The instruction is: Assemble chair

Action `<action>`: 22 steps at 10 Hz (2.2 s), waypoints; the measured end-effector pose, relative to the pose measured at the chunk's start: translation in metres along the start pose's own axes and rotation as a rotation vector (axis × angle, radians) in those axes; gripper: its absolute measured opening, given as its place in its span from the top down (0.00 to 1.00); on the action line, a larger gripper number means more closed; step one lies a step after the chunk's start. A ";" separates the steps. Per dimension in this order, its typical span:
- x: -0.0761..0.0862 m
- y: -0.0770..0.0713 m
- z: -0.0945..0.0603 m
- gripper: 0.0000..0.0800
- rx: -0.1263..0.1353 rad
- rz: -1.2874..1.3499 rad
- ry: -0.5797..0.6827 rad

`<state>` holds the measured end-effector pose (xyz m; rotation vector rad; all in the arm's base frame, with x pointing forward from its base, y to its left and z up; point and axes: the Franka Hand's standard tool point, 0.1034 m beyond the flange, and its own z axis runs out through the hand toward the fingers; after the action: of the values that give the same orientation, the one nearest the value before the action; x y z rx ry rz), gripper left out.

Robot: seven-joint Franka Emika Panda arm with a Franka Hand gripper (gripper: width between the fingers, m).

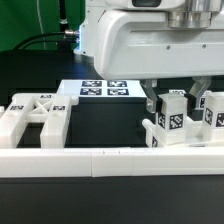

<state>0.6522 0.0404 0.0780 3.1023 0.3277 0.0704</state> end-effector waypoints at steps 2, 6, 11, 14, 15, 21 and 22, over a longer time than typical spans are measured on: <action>0.000 0.000 0.000 0.64 0.000 0.021 0.000; 0.000 -0.001 0.001 0.64 0.004 0.424 -0.002; -0.007 0.005 0.000 0.64 -0.018 0.893 -0.057; -0.006 0.004 0.002 0.64 -0.018 1.122 -0.046; -0.007 0.004 0.002 0.64 -0.018 1.100 -0.046; -0.002 0.000 -0.004 0.19 -0.010 0.644 -0.036; -0.003 0.000 -0.004 0.19 -0.009 0.582 -0.037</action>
Offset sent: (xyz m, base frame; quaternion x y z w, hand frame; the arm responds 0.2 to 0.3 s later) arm -0.0034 -0.0006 0.0026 -0.0088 -0.0124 0.2683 0.9632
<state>0.6495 0.0397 0.0820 3.0675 -0.5775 0.0226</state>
